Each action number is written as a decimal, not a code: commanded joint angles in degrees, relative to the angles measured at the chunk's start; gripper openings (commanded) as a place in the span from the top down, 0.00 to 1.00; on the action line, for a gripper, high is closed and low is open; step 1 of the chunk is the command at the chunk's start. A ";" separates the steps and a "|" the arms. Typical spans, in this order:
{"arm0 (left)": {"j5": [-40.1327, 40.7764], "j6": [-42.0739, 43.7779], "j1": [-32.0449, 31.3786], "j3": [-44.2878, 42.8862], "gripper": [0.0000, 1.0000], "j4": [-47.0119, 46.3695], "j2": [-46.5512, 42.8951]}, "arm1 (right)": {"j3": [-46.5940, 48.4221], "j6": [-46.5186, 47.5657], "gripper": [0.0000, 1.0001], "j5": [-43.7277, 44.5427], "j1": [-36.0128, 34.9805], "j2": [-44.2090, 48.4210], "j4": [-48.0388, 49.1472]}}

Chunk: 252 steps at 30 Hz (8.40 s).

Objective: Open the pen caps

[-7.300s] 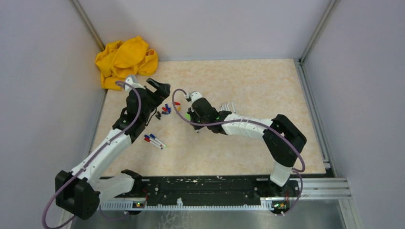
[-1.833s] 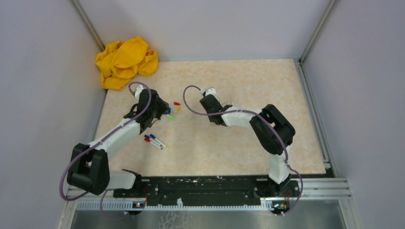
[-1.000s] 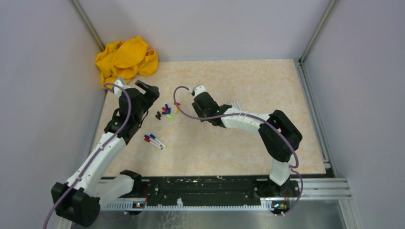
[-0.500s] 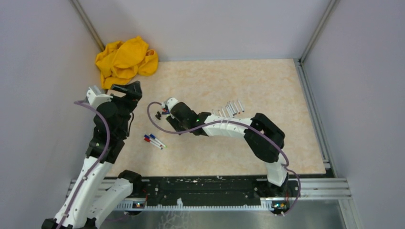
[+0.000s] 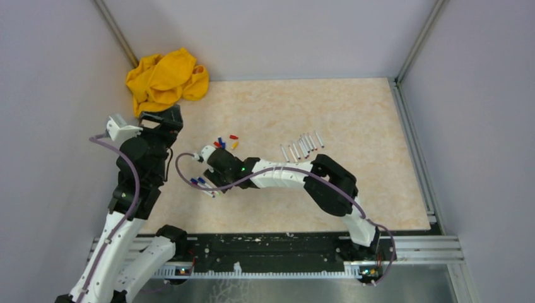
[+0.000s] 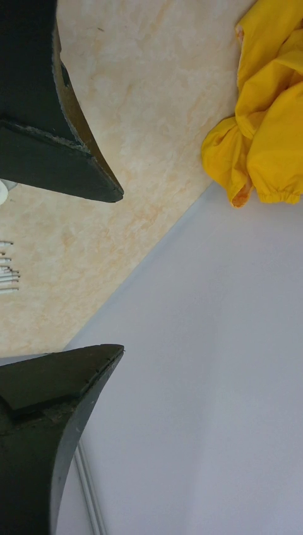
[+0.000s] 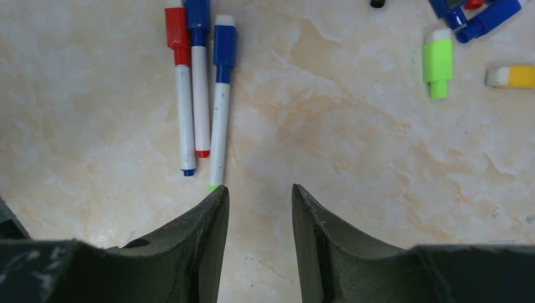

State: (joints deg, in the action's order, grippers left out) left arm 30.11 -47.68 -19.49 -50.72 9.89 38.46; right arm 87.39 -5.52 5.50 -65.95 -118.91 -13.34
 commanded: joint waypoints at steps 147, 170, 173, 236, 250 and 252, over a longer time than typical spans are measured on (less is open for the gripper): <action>-47.25 -12.55 0.27 13.51 1.00 -30.50 38.70 | -16.06 -5.07 0.71 -16.22 19.16 19.93 15.11; -33.03 -6.87 11.90 3.76 1.00 -27.21 51.03 | -28.24 -6.34 1.00 -12.89 20.75 22.48 17.75; -34.02 -6.25 13.93 2.12 1.00 -26.78 53.03 | -28.91 -6.46 1.00 -12.51 21.13 23.06 18.18; -17.44 -2.46 7.27 3.51 0.25 -12.70 36.75 | -23.17 5.22 0.70 14.63 18.49 18.40 19.36; -15.17 -2.60 7.27 1.29 0.01 -5.12 9.93 | -13.84 8.68 0.58 -0.94 8.32 13.03 13.75; -15.40 -2.24 7.27 0.94 0.01 -4.88 6.23 | -11.73 8.77 0.57 -1.96 6.75 11.28 13.42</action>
State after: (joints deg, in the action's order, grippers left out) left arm 14.04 -49.91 -11.92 -47.88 3.11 50.26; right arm 70.74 2.04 7.79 -56.47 -104.84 0.60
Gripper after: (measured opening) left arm 0.987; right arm 0.424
